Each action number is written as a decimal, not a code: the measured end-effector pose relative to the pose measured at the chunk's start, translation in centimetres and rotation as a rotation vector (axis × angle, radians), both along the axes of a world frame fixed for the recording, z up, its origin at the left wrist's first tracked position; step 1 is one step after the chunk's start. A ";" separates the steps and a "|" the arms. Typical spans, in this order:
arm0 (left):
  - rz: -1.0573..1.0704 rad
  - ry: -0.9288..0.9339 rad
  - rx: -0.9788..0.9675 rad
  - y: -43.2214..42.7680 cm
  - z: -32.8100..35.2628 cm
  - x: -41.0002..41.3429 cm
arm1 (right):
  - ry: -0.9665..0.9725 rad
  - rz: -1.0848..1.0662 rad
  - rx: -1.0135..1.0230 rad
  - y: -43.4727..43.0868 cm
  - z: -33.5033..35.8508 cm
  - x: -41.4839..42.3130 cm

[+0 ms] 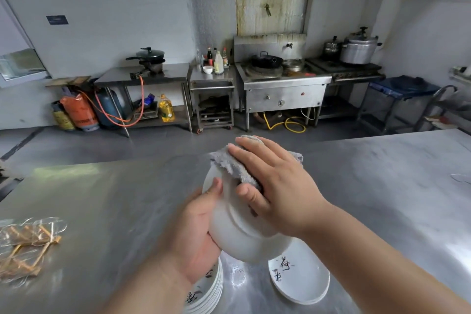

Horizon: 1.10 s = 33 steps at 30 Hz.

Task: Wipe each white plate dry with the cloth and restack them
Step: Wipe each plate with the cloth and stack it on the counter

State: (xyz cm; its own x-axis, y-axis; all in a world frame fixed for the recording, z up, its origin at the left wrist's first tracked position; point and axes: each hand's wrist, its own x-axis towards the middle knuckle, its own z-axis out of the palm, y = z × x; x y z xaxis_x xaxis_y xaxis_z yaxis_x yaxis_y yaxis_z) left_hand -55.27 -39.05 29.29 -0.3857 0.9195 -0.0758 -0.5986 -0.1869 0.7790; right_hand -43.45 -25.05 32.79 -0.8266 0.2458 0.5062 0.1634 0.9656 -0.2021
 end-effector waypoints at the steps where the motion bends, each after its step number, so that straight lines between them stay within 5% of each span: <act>1: 0.013 0.003 0.001 -0.1 0.1 -0.2 | 0.026 -0.037 -0.087 0.2 -0.5 0.3; 4: 0.046 -0.014 0.010 -0.4 0.1 -1.0 | 0.075 -0.149 -0.360 -1.0 -3.2 2.0; 10: -0.025 -0.022 0.046 -0.2 0.3 -0.7 | 0.137 -0.089 -0.170 -0.7 -2.3 2.1; 21: -0.015 -0.131 0.102 0.7 0.6 0.8 | 0.642 -0.303 -0.616 -2.7 -4.8 0.9; 28: -0.085 -0.055 0.007 0.3 1.0 -1.1 | 0.270 -0.063 -0.548 2.2 0.0 2.0; 33: 0.015 -0.131 0.055 0.8 0.0 -0.9 | 0.337 -0.250 -0.468 -3.7 -4.1 0.9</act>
